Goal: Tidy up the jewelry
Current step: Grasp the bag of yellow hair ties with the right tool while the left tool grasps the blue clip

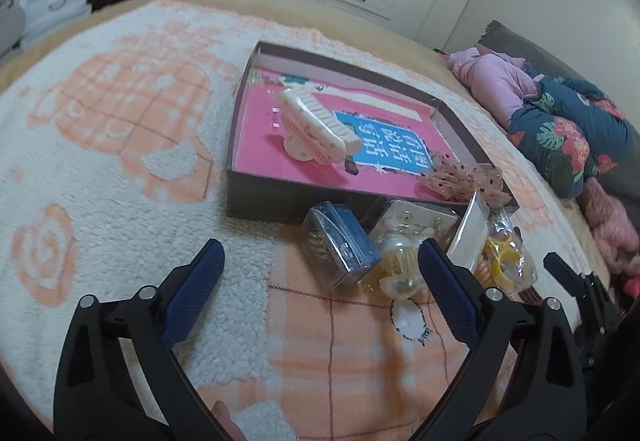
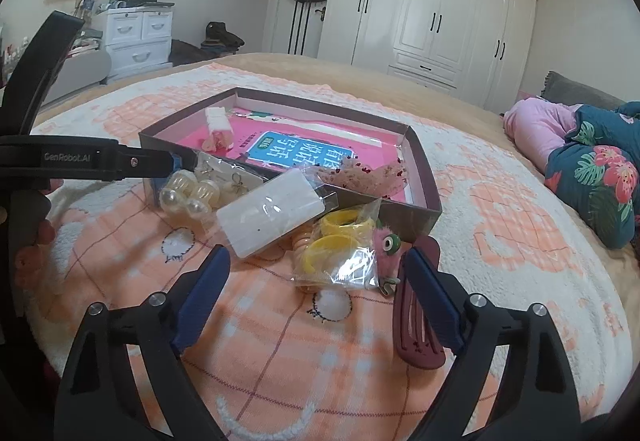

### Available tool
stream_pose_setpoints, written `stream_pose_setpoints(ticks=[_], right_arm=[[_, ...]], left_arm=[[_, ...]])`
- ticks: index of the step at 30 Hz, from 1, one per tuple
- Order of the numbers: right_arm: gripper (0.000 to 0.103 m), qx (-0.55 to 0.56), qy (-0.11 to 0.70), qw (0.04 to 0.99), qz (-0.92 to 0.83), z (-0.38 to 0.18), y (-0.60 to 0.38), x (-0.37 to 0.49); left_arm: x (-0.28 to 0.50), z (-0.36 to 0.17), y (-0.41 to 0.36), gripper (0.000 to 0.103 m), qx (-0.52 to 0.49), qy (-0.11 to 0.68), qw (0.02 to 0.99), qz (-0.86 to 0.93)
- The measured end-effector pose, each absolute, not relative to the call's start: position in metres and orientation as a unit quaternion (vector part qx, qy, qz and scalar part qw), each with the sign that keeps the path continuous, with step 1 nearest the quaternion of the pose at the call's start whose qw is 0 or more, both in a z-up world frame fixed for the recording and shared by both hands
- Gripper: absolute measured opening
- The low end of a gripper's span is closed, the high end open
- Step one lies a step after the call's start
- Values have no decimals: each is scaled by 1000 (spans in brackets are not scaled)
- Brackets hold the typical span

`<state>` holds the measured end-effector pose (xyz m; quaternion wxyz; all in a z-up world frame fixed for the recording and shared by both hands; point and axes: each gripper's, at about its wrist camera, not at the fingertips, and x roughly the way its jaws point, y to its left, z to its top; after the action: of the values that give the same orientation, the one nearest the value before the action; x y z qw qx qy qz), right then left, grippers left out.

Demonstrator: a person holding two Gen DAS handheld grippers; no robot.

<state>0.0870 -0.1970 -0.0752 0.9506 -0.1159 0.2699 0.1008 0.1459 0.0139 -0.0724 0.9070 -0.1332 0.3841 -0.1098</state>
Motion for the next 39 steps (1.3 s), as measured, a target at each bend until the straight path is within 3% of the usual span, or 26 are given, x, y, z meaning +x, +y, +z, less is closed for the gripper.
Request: stream_pose_setpoints(ticks=[7, 10, 12, 17, 22, 28, 31, 39], right_arm=[[71, -105, 283, 948, 97, -78, -199, 101], [61, -98, 293, 946, 100, -80, -199, 109], [51, -98, 301, 943, 99, -84, -198, 112], [45, -88, 307, 943, 96, -85, -201, 114], [44, -70, 299, 946, 98, -79, -206, 112], [44, -64, 291, 949, 105, -75, -207, 105], [43, -60, 286, 950, 109, -72, -207, 103], [43, -57, 274, 952, 120, -67, -208, 97]], left_arm=[[155, -77, 20, 82, -170, 398, 893, -120], [157, -78, 20, 78, -175, 404, 890, -119], [158, -77, 20, 75, -176, 405, 889, -119], [162, -77, 18, 61, -180, 411, 885, -122], [166, -78, 17, 48, -192, 420, 877, -130], [175, -81, 14, 48, -197, 437, 867, -133], [179, -82, 14, 29, -210, 439, 862, -143], [172, -77, 16, 25, -206, 431, 866, -146]])
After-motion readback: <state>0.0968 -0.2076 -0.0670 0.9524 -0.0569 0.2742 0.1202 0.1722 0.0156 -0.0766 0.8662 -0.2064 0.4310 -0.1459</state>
